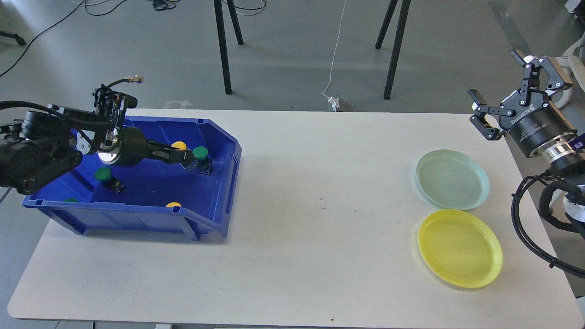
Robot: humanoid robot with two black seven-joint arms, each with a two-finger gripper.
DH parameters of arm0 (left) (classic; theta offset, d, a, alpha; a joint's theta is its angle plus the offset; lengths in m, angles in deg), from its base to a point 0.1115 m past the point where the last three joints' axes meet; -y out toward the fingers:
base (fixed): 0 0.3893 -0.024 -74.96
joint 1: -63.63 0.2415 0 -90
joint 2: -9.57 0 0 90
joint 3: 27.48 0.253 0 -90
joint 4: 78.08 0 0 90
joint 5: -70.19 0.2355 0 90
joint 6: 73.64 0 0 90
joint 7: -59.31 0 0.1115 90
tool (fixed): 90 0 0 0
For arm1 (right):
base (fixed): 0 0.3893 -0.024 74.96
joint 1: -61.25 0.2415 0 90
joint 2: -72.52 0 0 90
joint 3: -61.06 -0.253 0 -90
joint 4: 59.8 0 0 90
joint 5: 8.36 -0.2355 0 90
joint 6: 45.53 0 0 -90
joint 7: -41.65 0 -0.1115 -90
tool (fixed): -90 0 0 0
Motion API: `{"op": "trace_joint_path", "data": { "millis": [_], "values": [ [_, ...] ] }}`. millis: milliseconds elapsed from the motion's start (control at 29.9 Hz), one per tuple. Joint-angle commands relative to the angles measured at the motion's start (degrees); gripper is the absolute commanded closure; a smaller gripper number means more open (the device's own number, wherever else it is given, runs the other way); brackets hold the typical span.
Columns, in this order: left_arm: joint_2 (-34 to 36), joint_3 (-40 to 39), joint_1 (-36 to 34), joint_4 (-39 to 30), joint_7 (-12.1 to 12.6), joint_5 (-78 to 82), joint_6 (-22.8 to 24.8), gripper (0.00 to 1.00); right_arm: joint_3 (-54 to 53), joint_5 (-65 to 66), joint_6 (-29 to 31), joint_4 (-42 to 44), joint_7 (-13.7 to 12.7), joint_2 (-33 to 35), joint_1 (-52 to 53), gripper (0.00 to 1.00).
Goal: Pass button and place on color plate
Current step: 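Lift the yellow button out of the bin with the left gripper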
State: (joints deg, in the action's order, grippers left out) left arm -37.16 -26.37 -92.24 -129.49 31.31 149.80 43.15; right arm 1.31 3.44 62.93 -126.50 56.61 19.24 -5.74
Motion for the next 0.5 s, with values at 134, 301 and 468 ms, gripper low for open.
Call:
{"op": "trace_joint_path", "data": {
  "millis": [134,301,468],
  "values": [
    [7.2,-16.7,3.0,-11.9,0.0,-13.2,1.2,0.94,-0.1,0.0,0.2,-0.1,1.7,-0.7,-0.3,0.01],
    [4.1,-17.9,3.4,-14.1,0.0,-21.8,1.2,0.94,-0.2,0.2,0.5,-2.2,1.8,0.3,-1.1,0.01],
    [-5.5,-20.4,3.4,-14.2,0.0,-32.6,1.2,0.94,-0.2,5.8,0.3,-10.5,2.0,3.3,-2.9,0.01]
  ]
}}
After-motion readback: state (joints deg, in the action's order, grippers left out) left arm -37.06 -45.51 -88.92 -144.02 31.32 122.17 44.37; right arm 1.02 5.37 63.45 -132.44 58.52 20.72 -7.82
